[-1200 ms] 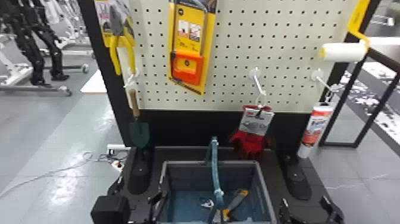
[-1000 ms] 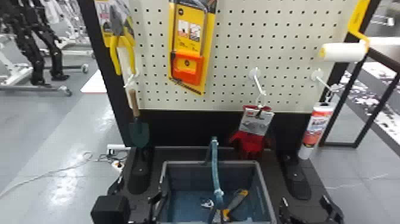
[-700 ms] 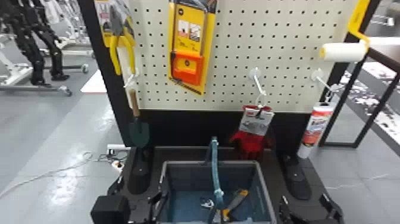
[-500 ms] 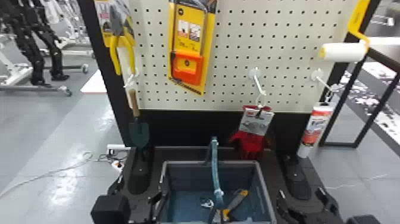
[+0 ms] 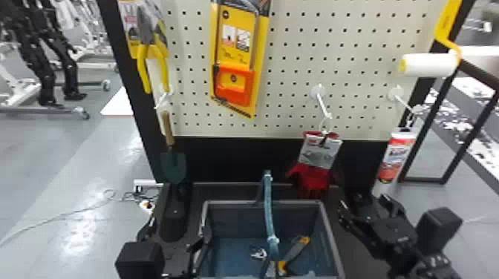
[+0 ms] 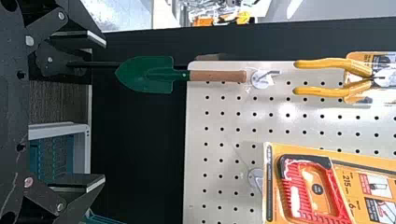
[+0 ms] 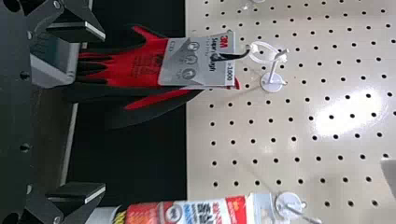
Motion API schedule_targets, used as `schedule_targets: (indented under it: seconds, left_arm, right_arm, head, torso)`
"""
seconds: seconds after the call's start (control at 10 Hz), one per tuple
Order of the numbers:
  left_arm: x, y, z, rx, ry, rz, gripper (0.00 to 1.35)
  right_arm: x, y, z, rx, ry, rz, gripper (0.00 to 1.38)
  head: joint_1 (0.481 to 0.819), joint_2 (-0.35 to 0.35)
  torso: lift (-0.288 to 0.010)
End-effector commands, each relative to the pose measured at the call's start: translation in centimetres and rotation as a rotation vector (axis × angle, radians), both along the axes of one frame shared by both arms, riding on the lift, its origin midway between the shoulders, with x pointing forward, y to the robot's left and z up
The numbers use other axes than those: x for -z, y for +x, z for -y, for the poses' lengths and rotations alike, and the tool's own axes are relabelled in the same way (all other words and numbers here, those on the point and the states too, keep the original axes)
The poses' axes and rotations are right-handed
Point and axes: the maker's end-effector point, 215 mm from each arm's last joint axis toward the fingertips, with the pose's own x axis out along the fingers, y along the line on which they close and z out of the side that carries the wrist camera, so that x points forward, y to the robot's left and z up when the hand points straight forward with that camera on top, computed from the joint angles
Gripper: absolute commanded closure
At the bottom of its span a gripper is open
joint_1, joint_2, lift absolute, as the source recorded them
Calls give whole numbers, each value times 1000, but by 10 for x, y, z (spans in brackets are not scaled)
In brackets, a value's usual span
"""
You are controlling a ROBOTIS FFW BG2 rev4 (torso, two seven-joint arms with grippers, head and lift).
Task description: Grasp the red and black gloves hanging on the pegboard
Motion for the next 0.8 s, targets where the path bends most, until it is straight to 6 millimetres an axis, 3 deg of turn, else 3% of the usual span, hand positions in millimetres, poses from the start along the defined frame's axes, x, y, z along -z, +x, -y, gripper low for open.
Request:
schedule_targets:
  seconds: [0.0, 0.4, 0.7]
  left_arm:
    - [0, 0, 1, 2, -3, 1, 269]
    - [2, 1, 4, 8, -9, -2, 269]
    - [1, 4, 11, 23, -16, 5, 269]
  right_arm:
    - [-11, 21, -1, -36, -3, 5, 163]
    - [-44, 67, -27, -186, -10, 16, 157]
    - [-31, 90, -38, -284, 23, -48, 157]
  head:
    - [549, 0]
    - [549, 0]
    - [549, 0]
  torso:
    - [-100]
    - [-100]
    - [-100]
